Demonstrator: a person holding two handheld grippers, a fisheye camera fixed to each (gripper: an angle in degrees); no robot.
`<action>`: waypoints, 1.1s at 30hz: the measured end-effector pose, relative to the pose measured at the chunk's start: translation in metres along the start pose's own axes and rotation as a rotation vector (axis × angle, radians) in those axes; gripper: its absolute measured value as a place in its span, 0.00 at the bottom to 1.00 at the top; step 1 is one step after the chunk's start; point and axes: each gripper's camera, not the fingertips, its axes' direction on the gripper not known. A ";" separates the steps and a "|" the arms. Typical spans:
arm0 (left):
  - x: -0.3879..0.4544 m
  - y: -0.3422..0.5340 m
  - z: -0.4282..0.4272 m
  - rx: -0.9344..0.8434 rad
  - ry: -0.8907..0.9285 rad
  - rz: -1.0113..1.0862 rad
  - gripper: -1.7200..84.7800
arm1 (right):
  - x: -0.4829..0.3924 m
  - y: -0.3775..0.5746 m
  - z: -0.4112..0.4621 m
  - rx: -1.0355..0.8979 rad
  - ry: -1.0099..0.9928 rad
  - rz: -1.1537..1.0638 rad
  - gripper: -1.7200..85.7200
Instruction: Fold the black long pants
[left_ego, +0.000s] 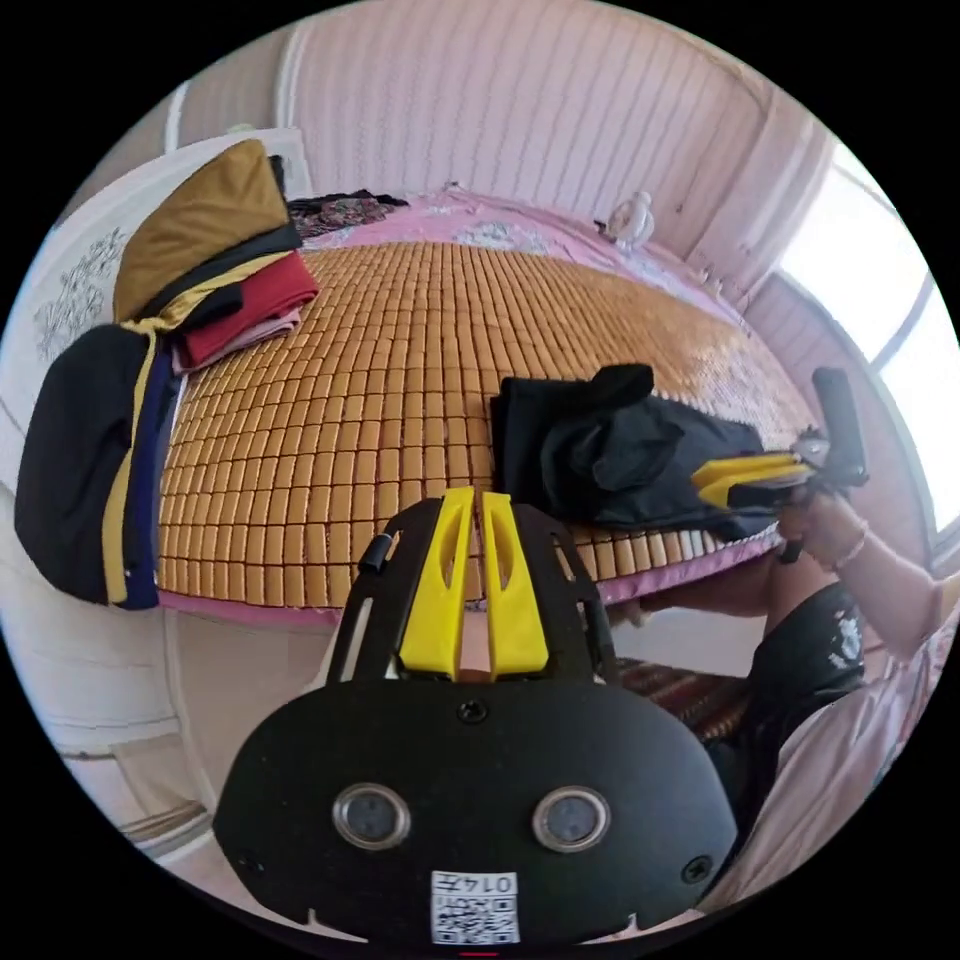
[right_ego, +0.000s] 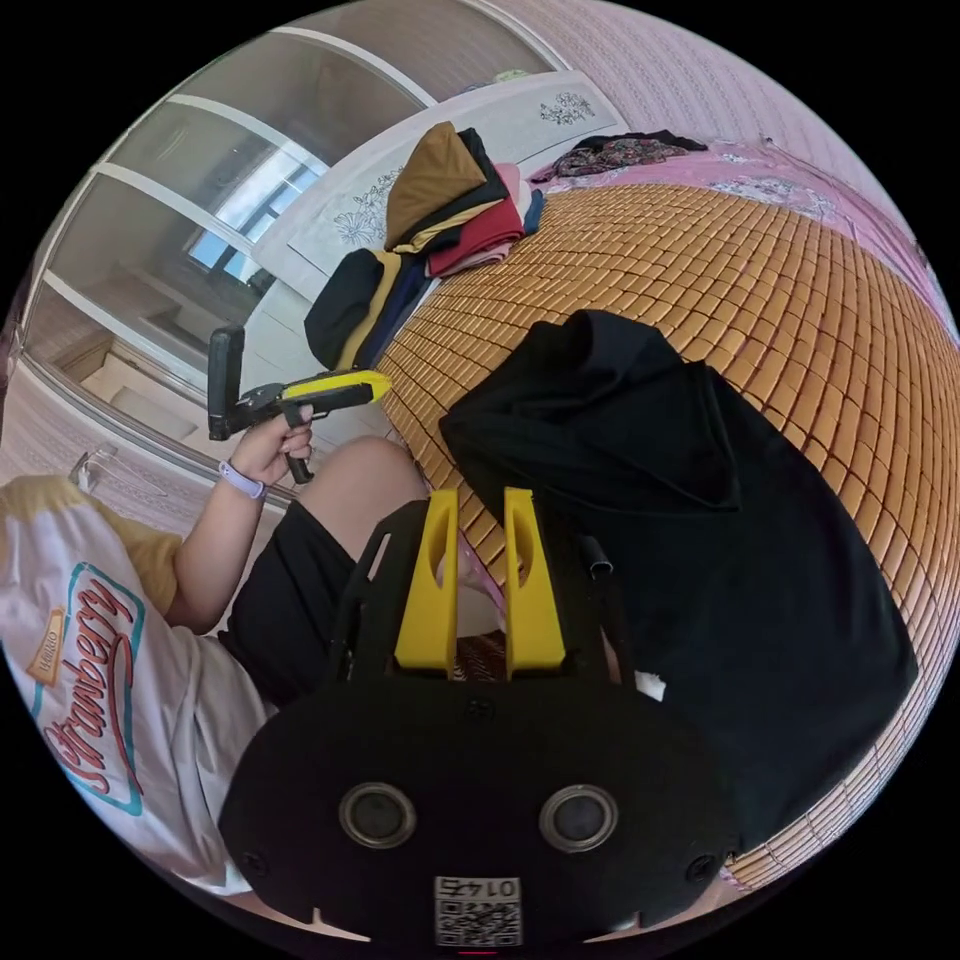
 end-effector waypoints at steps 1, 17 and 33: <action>0.014 -0.009 0.004 -0.008 -0.066 0.035 0.01 | 0.004 -0.007 -0.002 0.012 0.045 0.029 0.11; 0.043 -0.026 0.080 -0.135 0.283 0.125 0.03 | 0.061 -0.123 0.039 -0.037 0.101 0.157 0.05; -0.036 -0.002 0.052 0.076 0.314 -0.069 0.02 | 0.033 -0.226 0.054 0.090 0.098 -0.132 0.12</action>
